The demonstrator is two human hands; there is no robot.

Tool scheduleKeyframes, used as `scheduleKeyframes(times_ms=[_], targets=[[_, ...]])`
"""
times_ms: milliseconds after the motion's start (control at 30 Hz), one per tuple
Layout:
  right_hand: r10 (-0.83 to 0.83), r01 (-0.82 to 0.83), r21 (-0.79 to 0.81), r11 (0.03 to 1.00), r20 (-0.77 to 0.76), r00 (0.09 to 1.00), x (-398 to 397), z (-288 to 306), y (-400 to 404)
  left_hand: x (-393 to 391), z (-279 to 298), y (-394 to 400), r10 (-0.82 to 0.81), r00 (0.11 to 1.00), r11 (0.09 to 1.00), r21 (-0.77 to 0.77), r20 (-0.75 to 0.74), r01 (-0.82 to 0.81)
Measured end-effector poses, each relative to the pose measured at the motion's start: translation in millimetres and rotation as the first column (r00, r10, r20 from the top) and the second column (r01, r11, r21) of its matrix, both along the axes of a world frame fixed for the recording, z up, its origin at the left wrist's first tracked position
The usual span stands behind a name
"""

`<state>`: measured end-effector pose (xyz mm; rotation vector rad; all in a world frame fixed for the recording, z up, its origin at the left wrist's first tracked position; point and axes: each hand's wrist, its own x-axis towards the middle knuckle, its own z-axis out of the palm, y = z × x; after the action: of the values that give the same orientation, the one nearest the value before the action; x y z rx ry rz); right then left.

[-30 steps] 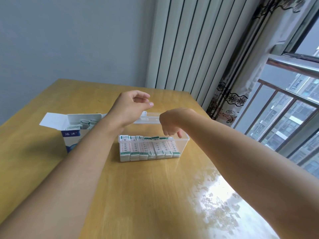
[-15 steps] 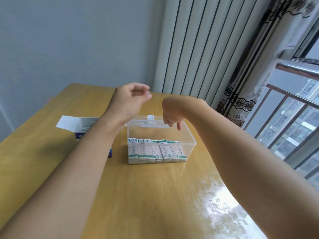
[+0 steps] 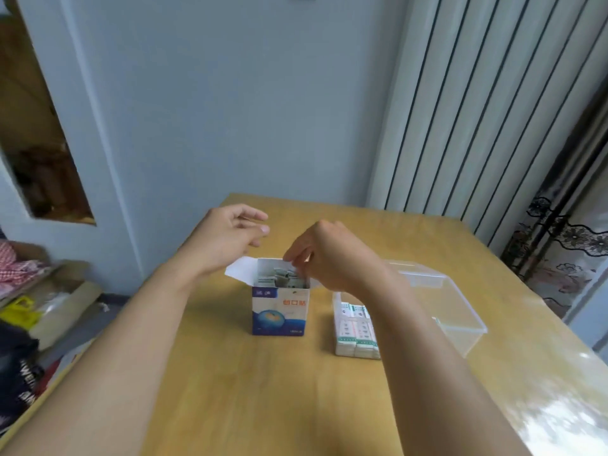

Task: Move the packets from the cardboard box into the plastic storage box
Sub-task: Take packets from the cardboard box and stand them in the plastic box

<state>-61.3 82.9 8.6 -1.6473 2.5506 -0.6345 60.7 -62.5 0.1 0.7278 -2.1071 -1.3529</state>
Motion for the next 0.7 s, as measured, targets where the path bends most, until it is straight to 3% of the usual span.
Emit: scheduleKeyframes(times_ms=[233,467,700], targets=[[0.053,-0.047,0.126,0.991,-0.039,0.998,-1,-10,-28,-8,-10,-15,-0.047,0.994,0.999,-0.003,0.104,0.048],[0.138,-0.117,0.236,0.965,-0.076,0.988,4,-13,-40,-14,-18,-23,0.001,0.996,0.999,0.042,0.094,-0.005],[0.138,-0.118,0.237,0.964,-0.066,0.988,4,-17,-45,-20,-23,-18,0.022,0.989,0.998,0.06,0.148,-0.031]])
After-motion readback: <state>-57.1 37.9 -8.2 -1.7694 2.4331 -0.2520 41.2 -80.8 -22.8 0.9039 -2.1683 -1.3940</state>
